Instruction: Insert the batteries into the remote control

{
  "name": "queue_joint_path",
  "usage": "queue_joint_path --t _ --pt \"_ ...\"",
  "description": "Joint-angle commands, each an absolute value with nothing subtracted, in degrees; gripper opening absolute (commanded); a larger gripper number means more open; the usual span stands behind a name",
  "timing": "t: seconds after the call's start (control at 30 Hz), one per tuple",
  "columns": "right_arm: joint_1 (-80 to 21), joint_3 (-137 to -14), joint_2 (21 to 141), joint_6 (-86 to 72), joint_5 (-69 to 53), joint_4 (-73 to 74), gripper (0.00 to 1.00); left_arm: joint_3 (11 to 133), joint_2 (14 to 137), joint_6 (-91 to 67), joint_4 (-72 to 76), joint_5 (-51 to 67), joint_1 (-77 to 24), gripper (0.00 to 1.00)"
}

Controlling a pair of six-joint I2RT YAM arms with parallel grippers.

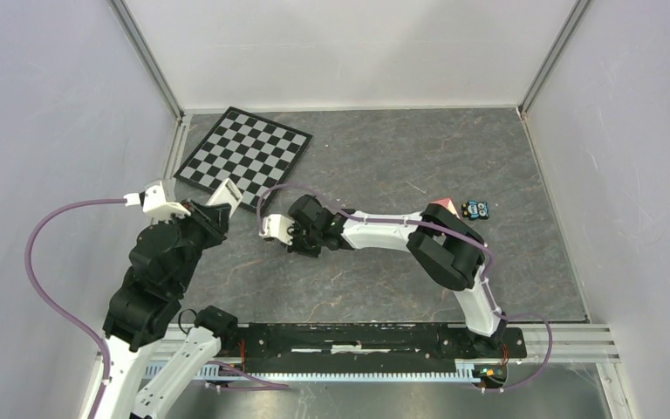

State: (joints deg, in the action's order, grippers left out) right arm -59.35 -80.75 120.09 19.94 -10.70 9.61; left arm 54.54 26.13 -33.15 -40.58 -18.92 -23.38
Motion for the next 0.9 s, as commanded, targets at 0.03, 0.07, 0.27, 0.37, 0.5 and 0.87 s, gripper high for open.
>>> queue_joint_path --t 0.03,0.07,0.27,0.37,0.5,0.87 --pt "-58.46 -79.11 116.90 31.91 -10.82 24.01 0.00 56.65 27.98 -31.92 -38.03 -16.21 -23.39 0.02" --pt "-58.45 -78.54 116.21 33.52 -10.97 25.36 0.00 56.60 28.22 -31.99 -37.82 -15.86 -23.38 0.02" --pt "-58.09 -74.68 113.08 38.74 -13.97 31.91 0.00 56.25 30.20 -32.13 -36.62 -13.40 -23.43 0.02" --pt "-58.01 -75.41 114.24 38.76 -14.06 33.82 0.00 56.68 31.49 -31.49 -36.47 -13.14 -23.45 0.02" --pt "-58.01 -75.60 114.07 37.26 -13.56 32.79 0.15 57.12 32.80 -31.34 -35.62 -12.45 -23.39 0.02" --pt "-56.48 -71.57 103.50 14.99 -12.45 19.51 0.58 56.34 34.75 -30.53 -34.26 -10.04 -23.38 0.02"
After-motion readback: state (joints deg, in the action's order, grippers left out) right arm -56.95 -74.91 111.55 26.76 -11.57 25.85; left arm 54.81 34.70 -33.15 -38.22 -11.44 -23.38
